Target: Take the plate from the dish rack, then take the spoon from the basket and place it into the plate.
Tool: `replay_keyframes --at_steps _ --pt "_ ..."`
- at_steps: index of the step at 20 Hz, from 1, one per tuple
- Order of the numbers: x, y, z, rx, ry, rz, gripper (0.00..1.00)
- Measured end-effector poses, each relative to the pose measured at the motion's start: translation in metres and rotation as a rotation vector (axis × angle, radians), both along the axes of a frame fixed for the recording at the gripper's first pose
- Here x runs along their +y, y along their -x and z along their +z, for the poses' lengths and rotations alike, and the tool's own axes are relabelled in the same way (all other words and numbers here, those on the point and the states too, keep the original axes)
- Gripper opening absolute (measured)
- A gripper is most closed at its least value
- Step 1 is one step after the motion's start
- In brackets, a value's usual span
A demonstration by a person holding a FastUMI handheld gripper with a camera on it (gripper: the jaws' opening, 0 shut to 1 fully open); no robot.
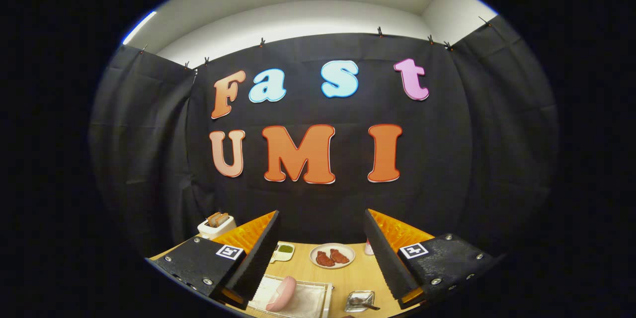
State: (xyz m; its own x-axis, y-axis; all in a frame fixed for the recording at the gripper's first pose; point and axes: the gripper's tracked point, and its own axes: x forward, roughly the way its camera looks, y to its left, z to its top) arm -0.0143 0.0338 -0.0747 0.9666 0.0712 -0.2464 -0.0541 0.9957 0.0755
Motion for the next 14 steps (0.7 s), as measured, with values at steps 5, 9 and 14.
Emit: replay_keyframes --at_steps 5,9,14 --pt "0.028 -0.001 -0.056 0.179 -0.001 0.064 0.97" --pt "0.041 -0.004 -0.094 0.333 0.018 0.119 0.97" --pt "0.052 0.001 -0.145 0.566 0.004 0.166 0.93"
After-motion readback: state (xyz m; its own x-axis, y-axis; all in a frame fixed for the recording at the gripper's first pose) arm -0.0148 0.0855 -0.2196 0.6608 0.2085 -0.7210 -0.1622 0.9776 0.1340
